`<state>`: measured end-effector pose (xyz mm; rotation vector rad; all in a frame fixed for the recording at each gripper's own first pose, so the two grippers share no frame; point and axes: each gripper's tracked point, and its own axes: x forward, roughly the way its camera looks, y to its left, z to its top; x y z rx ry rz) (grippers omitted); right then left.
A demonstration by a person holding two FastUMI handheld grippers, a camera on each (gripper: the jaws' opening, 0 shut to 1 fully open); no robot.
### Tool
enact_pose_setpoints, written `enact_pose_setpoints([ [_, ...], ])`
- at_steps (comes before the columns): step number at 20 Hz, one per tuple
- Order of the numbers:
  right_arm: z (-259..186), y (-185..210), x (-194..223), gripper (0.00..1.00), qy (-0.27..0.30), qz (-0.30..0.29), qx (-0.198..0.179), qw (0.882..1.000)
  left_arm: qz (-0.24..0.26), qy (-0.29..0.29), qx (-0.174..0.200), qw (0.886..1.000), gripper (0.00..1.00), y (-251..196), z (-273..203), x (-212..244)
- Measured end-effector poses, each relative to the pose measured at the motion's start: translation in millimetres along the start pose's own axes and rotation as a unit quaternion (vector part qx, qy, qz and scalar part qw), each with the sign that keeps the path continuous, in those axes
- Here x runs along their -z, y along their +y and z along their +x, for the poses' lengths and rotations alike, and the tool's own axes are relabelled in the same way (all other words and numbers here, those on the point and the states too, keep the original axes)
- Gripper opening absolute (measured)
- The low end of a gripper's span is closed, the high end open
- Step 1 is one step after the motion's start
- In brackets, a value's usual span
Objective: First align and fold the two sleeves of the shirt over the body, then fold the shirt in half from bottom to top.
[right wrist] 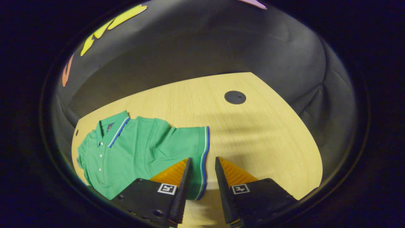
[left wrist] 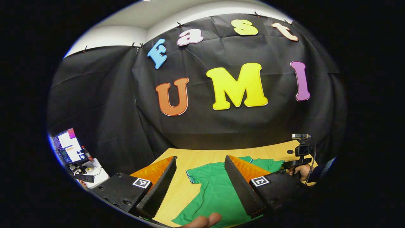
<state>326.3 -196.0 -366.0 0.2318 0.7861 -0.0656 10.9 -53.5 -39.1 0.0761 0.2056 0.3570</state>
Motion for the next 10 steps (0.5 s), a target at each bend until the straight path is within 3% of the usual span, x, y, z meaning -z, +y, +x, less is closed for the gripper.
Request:
enact_pose_setpoints([
  [2,2,7,2,0.33,0.003,0.009,-0.007,1.000,-0.004,0.008,-0.006,1.000,0.99,3,0,5],
  [3,2,8,3,0.20,0.004,0.010,-0.009,1.000,-0.004,0.010,-0.008,1.000,0.95,5,-1,5],
  [6,-2,13,3,0.02,0.007,-0.025,-0.017,1.000,-0.012,0.008,-0.010,1.000,0.99,12,-3,5],
  [10,-24,35,-15,0.00,-0.014,-0.051,-0.021,0.998,-0.033,0.025,-0.018,0.999,0.99,36,-3,20],
])
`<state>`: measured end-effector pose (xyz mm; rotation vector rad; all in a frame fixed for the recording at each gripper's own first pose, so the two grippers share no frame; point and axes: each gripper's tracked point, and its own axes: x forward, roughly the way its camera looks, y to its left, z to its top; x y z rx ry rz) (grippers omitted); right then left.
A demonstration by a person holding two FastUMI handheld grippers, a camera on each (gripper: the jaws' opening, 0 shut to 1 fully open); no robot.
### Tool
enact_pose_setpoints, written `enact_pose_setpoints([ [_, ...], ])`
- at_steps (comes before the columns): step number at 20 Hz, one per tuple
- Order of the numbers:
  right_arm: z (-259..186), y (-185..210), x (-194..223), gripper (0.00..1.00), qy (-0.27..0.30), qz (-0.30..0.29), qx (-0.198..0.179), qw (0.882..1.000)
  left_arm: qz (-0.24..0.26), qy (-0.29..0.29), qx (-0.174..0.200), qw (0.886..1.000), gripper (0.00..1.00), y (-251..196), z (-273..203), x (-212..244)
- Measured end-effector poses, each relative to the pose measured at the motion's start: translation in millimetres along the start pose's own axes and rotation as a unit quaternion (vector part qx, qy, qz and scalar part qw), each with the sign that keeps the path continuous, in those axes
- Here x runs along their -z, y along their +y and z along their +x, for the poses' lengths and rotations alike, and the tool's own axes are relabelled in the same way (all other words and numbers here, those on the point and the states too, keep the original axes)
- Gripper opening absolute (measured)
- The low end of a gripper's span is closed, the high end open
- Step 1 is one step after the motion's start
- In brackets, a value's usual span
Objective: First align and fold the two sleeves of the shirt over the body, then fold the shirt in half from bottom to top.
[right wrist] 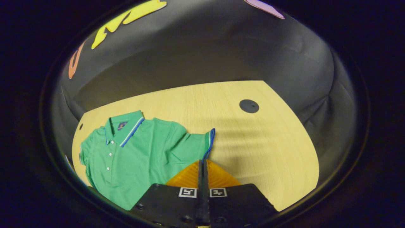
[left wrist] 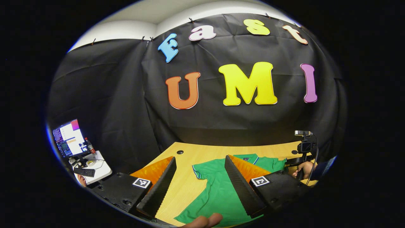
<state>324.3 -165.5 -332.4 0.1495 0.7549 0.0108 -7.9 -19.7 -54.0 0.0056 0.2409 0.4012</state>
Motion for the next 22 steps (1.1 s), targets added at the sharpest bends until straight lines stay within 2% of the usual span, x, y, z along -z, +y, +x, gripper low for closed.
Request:
enact_pose_setpoints([
  [5,-27,51,-29,0.00,-0.045,-0.064,-0.016,0.997,-0.021,0.000,-0.002,1.000,0.99,18,7,2],
  [8,-42,115,-45,0.00,-0.066,-0.095,-0.055,0.992,-0.035,0.009,-0.010,0.999,0.99,36,8,10],
  [10,-47,159,-41,0.00,-0.066,-0.115,-0.083,0.988,-0.050,0.021,-0.017,0.998,0.99,56,6,24],
  [13,-42,199,-19,0.00,-0.054,-0.138,-0.102,0.984,-0.062,0.040,-0.030,0.997,0.99,72,5,40],
  [17,-34,225,9,0.00,-0.033,-0.143,-0.100,0.984,-0.064,0.050,-0.035,0.996,0.99,86,1,51],
  [20,-39,225,19,0.00,-0.023,-0.145,-0.099,0.984,-0.061,0.053,-0.035,0.996,0.99,93,2,54],
  [21,-37,214,21,0.01,-0.017,-0.146,-0.085,0.986,-0.061,0.053,-0.033,0.996,0.99,93,4,55],
  [22,-37,192,19,0.31,-0.014,-0.145,-0.061,0.987,-0.062,0.053,-0.028,0.996,0.99,89,6,54],
])
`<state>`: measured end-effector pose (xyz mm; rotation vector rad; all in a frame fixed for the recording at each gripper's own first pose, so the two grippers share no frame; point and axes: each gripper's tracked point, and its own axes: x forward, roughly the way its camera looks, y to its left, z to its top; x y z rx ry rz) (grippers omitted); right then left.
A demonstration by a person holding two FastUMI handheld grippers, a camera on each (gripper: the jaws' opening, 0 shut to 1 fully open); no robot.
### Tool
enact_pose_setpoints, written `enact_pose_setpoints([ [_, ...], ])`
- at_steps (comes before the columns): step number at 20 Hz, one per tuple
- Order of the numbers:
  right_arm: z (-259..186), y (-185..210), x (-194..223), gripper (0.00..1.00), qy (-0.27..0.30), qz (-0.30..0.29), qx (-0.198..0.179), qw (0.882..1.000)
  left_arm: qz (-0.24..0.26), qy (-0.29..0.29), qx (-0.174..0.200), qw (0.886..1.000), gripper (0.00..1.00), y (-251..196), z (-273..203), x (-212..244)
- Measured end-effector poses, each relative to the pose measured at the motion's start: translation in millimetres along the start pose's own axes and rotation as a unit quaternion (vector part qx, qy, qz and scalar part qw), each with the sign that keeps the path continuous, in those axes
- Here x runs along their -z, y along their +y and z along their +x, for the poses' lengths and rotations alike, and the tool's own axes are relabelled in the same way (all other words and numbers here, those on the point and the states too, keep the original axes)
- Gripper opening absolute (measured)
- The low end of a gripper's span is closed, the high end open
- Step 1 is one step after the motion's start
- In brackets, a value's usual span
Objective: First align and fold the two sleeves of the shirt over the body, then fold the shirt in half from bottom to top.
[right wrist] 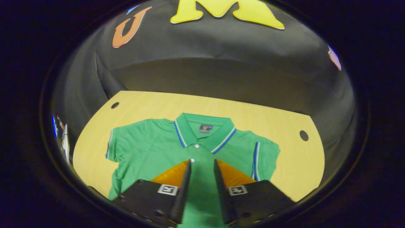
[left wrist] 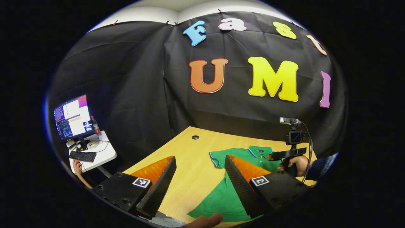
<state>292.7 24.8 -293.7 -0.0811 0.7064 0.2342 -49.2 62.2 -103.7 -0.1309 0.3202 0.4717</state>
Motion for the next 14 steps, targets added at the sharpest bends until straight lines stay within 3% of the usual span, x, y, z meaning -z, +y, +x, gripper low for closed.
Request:
enact_pose_setpoints([
  [1,2,-20,1,0.61,0.000,-0.002,0.025,1.000,0.001,0.000,0.005,1.000,0.99,-3,1,0],
  [2,2,-38,3,0.64,-0.001,-0.008,0.045,0.999,0.003,0.001,0.011,1.000,0.99,-8,1,1],
  [3,3,-48,5,0.82,0.000,-0.011,0.054,0.998,0.006,0.002,0.014,1.000,1.00,-11,1,1],
  [4,6,-71,14,0.89,0.008,-0.012,0.078,0.997,0.013,0.008,0.019,1.000,0.99,-18,3,6],
  [5,10,-80,19,0.85,0.015,-0.005,0.086,0.996,0.016,0.011,0.021,1.000,0.99,-21,3,8],
  [6,13,-89,24,0.89,0.022,0.004,0.098,0.995,0.019,0.015,0.022,0.999,0.99,-24,3,10],
  [8,21,-100,40,0.81,0.046,0.024,0.098,0.994,0.024,0.019,0.023,0.999,0.99,-28,2,13],
  [10,25,-111,51,0.70,0.065,0.032,0.099,0.992,0.031,0.021,0.024,0.999,0.99,-33,2,14],
  [11,28,-117,53,0.53,0.067,0.040,0.099,0.992,0.033,0.022,0.024,0.999,0.99,-35,2,15],
  [13,29,-122,61,0.48,0.076,0.054,0.095,0.991,0.036,0.024,0.024,0.999,1.00,-39,1,15],
  [14,28,-125,63,0.39,0.079,0.060,0.087,0.991,0.037,0.025,0.026,0.999,0.99,-42,2,15],
])
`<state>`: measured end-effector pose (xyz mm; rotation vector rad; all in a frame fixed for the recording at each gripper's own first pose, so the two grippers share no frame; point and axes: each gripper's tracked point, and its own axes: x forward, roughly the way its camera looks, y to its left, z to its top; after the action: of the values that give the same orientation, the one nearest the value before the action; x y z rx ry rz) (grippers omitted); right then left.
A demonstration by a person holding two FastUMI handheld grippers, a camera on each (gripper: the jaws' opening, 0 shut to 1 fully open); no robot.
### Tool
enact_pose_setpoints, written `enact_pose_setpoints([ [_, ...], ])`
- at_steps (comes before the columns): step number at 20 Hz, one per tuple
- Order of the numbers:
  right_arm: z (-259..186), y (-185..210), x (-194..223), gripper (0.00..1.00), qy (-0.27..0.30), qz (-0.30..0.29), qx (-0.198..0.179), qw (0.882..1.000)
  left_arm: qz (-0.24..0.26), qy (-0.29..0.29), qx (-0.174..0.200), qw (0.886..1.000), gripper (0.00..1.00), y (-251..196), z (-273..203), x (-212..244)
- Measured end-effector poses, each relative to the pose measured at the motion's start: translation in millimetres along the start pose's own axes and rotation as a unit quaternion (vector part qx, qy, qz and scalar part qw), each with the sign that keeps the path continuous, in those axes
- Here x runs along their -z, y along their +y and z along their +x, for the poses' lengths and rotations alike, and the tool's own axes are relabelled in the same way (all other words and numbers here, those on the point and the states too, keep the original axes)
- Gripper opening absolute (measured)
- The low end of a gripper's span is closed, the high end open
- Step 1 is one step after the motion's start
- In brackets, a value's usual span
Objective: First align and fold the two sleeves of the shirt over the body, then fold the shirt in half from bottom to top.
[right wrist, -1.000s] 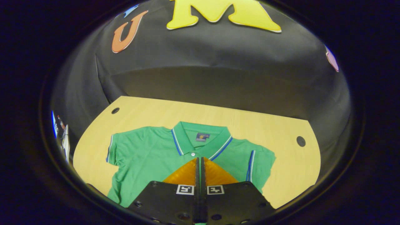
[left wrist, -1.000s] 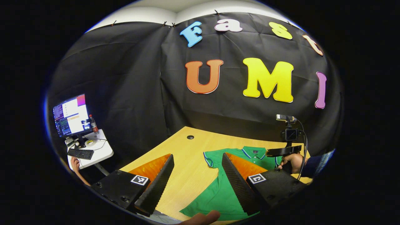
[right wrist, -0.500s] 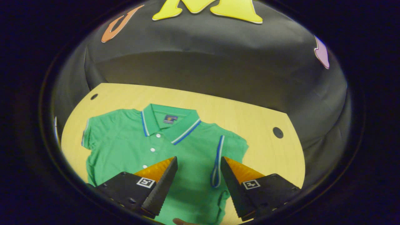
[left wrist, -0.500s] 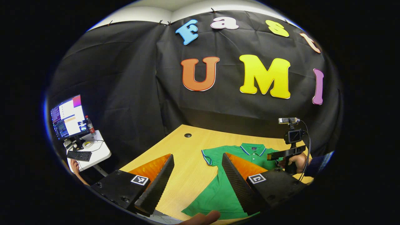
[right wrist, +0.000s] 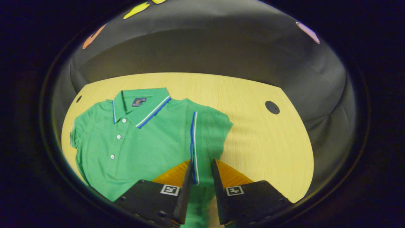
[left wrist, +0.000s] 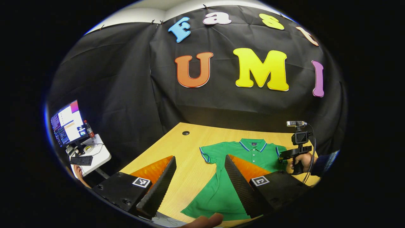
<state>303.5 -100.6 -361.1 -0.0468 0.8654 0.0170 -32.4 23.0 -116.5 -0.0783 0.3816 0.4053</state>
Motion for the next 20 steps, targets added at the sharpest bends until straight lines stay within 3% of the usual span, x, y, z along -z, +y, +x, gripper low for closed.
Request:
enact_pose_setpoints([
  [4,1,3,2,0.03,0.002,0.020,-0.044,0.999,0.010,0.008,0.007,1.000,1.00,-13,-1,3],
  [10,-22,17,-21,0.00,-0.043,0.017,-0.067,0.997,0.005,0.016,0.010,1.000,1.00,-13,1,8],
  [14,-41,76,-26,0.00,-0.053,-0.002,-0.108,0.993,-0.007,0.015,0.010,1.000,0.99,5,7,10],
  [17,-41,99,-18,0.02,-0.039,-0.009,-0.096,0.995,-0.020,0.023,0.013,0.999,1.00,26,24,17],
  [18,-46,102,-18,0.24,-0.044,-0.024,-0.092,0.994,-0.019,0.019,0.019,0.999,1.00,30,34,17],
  [20,-86,100,-26,0.92,-0.073,-0.026,-0.083,0.994,-0.015,0.022,0.046,0.999,1.00,41,75,22],
])
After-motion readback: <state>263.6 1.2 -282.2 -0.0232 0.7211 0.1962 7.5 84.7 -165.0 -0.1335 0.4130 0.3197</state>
